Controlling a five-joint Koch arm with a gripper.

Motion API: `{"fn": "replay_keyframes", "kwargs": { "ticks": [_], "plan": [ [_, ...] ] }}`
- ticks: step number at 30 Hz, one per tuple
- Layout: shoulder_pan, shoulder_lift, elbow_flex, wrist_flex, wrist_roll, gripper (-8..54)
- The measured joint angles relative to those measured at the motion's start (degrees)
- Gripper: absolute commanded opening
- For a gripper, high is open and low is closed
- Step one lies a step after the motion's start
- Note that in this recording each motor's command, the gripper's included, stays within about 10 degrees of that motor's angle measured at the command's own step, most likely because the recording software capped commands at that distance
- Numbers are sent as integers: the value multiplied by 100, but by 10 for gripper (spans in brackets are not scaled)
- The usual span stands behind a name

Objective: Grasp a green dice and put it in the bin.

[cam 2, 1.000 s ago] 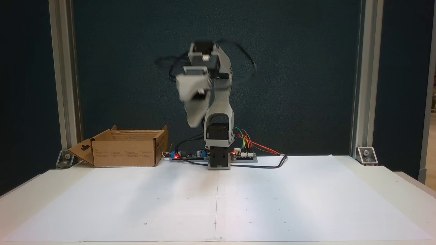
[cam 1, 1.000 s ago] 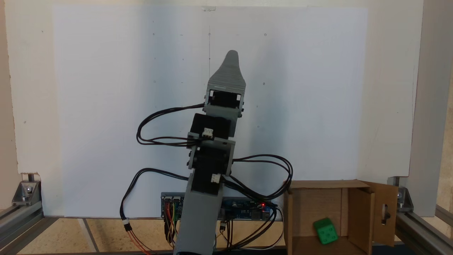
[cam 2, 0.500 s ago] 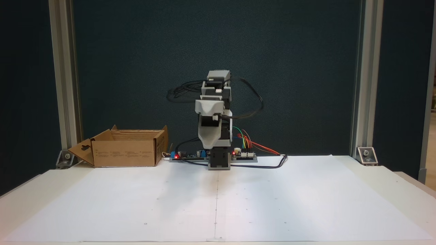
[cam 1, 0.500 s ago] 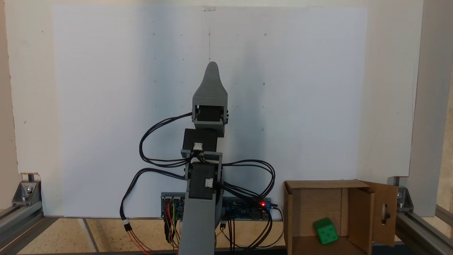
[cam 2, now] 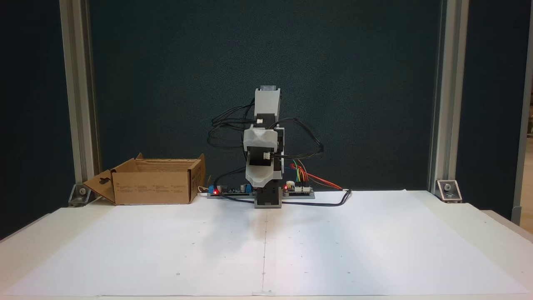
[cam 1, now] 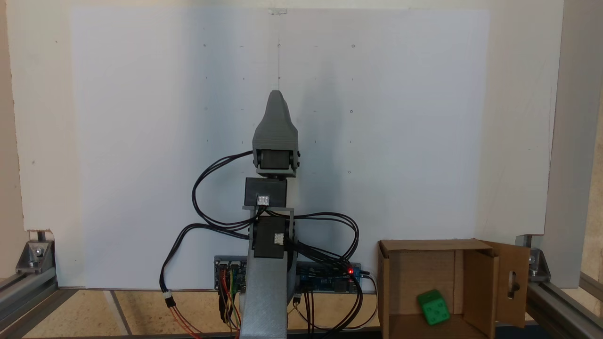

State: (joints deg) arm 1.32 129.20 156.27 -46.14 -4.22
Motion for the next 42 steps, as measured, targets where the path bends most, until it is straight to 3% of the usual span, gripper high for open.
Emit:
{"fn": "replay_keyframes", "kwargs": {
  "ticks": [8,42],
  "plan": [
    [-35,0,387,-1345,0,434],
    [-88,-9,1230,-1934,0,444]
  ]
}}
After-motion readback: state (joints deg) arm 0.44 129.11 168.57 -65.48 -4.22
